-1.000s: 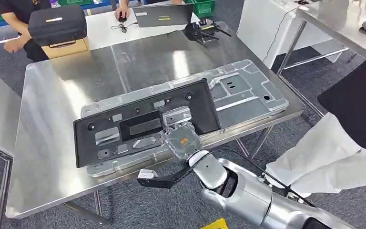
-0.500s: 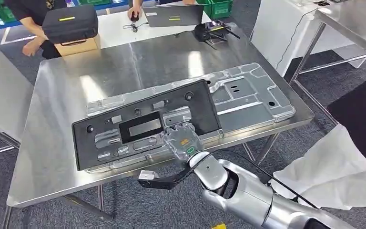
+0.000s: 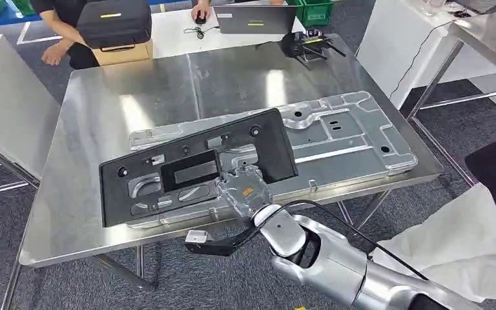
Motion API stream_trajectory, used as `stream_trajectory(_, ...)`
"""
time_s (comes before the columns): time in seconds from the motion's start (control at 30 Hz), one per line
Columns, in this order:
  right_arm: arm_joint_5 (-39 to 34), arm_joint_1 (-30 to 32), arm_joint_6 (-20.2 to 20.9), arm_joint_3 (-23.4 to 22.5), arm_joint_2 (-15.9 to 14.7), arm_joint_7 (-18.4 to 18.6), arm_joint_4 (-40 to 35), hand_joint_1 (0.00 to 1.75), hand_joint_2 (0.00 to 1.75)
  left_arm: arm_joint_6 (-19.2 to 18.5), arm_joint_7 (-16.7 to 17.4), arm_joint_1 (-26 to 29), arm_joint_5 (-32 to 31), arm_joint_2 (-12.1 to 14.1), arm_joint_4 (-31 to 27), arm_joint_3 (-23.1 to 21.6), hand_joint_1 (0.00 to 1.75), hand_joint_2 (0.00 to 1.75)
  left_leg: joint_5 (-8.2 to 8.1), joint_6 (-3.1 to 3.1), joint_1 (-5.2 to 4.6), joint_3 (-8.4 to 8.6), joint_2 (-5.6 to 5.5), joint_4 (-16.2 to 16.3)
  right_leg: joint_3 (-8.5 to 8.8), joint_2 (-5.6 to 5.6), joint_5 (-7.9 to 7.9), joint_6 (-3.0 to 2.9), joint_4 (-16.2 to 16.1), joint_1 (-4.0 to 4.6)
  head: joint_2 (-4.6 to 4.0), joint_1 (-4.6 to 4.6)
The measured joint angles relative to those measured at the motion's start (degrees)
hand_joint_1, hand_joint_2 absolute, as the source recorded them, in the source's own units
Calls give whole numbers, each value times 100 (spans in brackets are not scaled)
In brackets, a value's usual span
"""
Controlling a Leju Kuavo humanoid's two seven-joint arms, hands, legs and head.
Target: Take the parts from the cabinet and place them on the table.
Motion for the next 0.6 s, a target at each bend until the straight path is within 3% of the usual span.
stream_trajectory(0.3,9,-4,0,0,-7,50,0,175,175,-15,22,-19,-52,-4,0,0,0,175,-2,43,-7,3,-3,0,37,2,36,54,-70,-7,0,0)
stream_trajectory(0.6,20,-4,0,0,-9,61,0,175,175,-72,15,-33,-142,-4,0,0,0,175,2,45,11,7,-1,-1,37,2,40,60,-70,-10,0,0)
